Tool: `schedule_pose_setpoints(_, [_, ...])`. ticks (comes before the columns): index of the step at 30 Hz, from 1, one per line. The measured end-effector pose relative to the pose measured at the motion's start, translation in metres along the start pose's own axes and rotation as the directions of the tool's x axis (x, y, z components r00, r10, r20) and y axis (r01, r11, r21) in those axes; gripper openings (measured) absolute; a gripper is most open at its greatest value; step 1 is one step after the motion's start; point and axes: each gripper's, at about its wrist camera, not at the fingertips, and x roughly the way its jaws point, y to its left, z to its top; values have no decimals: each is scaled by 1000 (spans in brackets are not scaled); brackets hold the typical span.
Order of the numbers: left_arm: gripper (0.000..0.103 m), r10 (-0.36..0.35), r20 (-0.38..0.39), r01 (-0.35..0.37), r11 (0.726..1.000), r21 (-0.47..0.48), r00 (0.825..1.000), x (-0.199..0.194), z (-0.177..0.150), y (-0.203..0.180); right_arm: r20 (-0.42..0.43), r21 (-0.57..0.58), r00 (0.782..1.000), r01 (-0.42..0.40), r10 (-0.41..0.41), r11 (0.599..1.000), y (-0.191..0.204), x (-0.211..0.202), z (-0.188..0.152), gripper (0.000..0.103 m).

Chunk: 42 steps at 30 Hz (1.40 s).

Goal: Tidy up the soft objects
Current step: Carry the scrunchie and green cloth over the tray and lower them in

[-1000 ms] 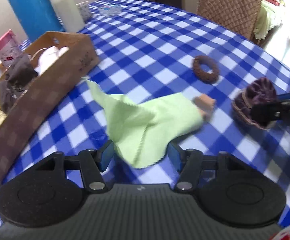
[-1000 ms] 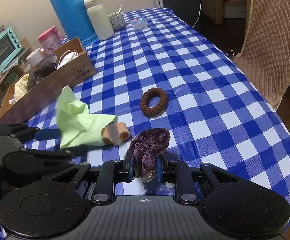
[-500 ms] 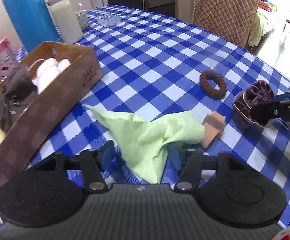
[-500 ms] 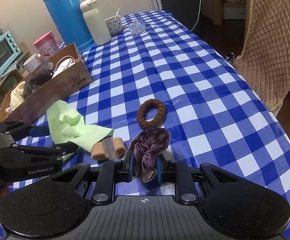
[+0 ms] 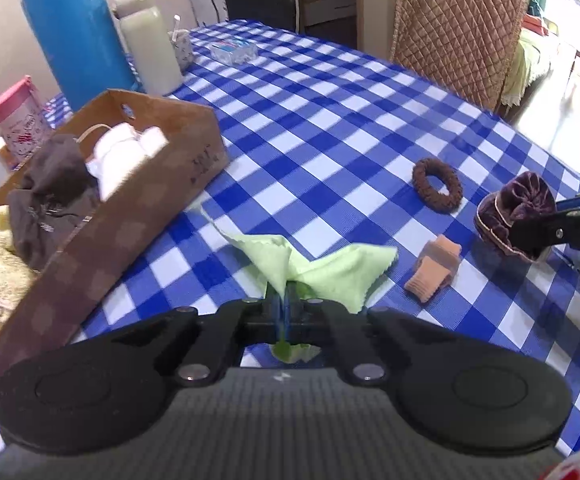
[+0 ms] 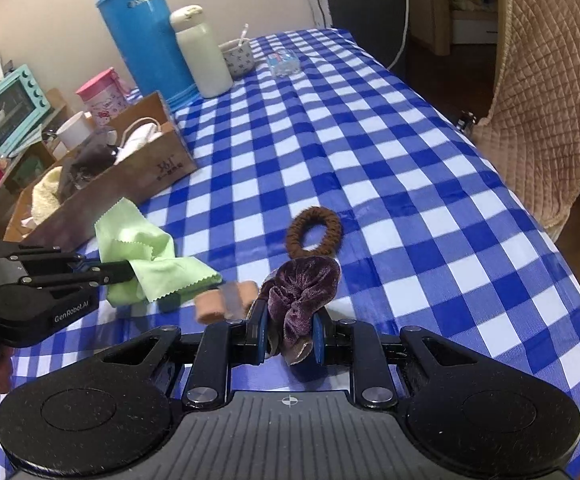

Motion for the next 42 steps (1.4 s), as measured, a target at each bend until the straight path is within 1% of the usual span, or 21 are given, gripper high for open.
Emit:
schedule_pose_setpoints(10, [3,68,53,-65,995,-70,996,-49,-3,23,27,-68,998,-56,58,996,24,-13,8,22])
schedule_pose_setpoints(16, [3,118,81,-108,987,-118,990,-81,-9,38,38,-117,994,-97,102,988,43,-21,10,22])
schedule_pose_setpoints(23, [3,179,108,-159,972,-174,978,-117,-21,54,40,-177,988,-142,152,974,66,-26,11,22])
schedule_pose_setpoints(29, [3,233,119,-202,953,-225,965,-145,-35,70,25,-230,979,-193,204,954,91,-23,11,22])
schedule_pose_setpoints(33, [3,269,120,-232,940,-252,956,-159,-41,83,14,-263,968,-239,251,935,112,-18,15,22])
schedule_pose_setpoints(36, [3,296,126,-254,929,-270,947,-167,-43,94,8,-287,957,-274,289,918,130,-11,22,22])
schedule_pose_setpoints(42, [3,348,144,-297,910,-289,926,-176,-38,119,13,-330,940,-317,341,889,161,5,42,22])
